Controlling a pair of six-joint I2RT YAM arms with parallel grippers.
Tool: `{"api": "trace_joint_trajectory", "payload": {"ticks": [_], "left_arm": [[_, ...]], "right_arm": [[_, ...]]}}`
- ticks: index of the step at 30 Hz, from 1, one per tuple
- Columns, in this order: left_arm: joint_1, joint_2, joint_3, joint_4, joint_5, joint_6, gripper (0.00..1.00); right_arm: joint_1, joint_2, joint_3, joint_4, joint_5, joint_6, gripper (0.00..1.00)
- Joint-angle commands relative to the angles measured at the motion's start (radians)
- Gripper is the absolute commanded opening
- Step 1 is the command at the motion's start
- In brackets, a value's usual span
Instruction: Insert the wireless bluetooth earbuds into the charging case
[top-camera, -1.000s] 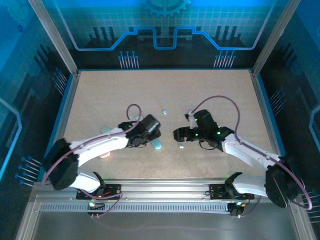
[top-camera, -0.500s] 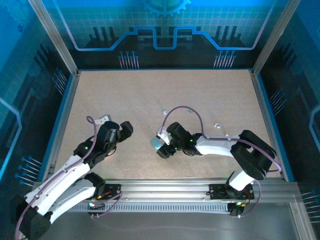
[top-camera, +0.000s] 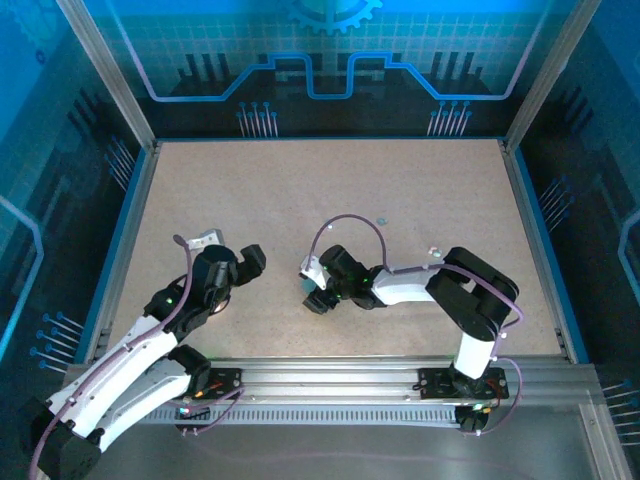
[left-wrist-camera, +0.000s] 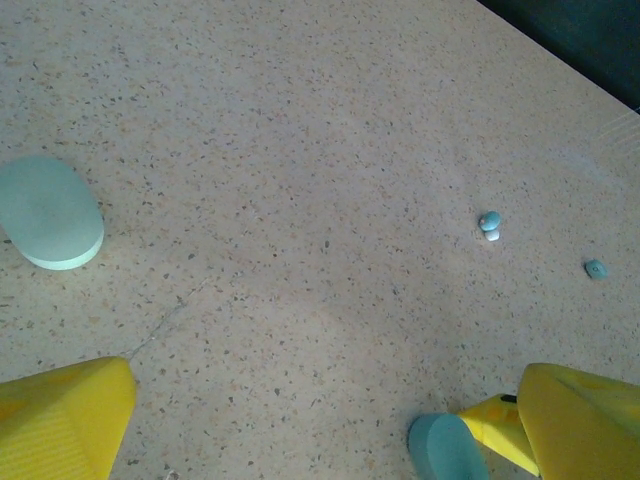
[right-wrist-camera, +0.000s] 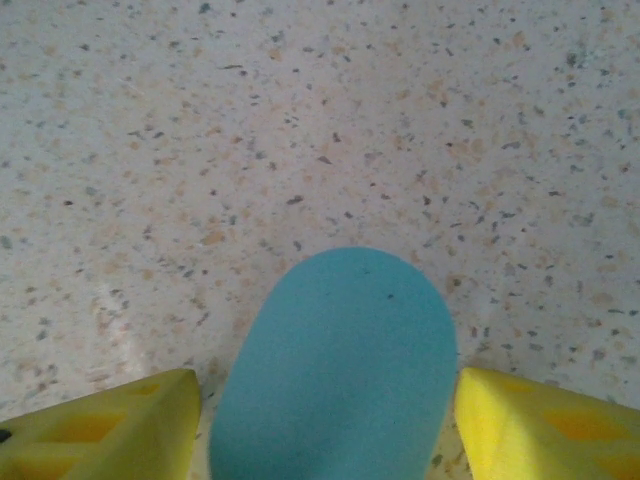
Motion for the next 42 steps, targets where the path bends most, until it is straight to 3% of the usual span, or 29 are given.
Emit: {"api": "trace_joint_trajectory", "payload": {"ticks": [1, 7, 11, 17, 22, 27, 30, 39, 42], "left_arm": [[0.01, -0.001, 0.004, 0.024, 0.011, 0.037, 0.99], [0.011, -0.009, -0.003, 0.063, 0.024, 0.041, 0.99], [0.011, -0.008, 0.005, 0.106, 0.111, 0.093, 0.99], [0.013, 0.015, 0.016, 0.262, 0.335, 0.179, 0.99], [0.016, 0.108, 0.116, 0.368, 0.646, 0.228, 0.99], [0.013, 0.252, 0.243, 0.458, 0.907, 0.145, 0.91], [0.006, 0.324, 0.286, 0.52, 0.996, 0.083, 0.83], [-0.059, 0.405, 0.379, 0.417, 0.996, 0.106, 0.67], [-0.065, 0.415, 0.391, 0.397, 0.987, 0.107, 0.56]], "right_arm": [[0.012, 0.04, 0.018, 0.036, 0.009, -0.026, 0.65], [0.005, 0.044, -0.018, 0.089, -0.025, -0.072, 0.45], [-0.026, -0.026, -0.047, 0.109, -0.089, -0.087, 0.3], [-0.112, -0.278, -0.066, 0.023, -0.283, -0.157, 0.28], [-0.202, -0.509, -0.033, -0.116, -0.445, -0.31, 0.29], [-0.266, -0.624, 0.054, -0.272, -0.519, -0.447, 0.29], [-0.284, -0.641, 0.102, -0.305, -0.527, -0.455, 0.3], [-0.289, -0.666, 0.097, -0.197, -0.485, -0.411, 0.3], [-0.289, -0.666, 0.099, -0.181, -0.486, -0.411, 0.31]]}}
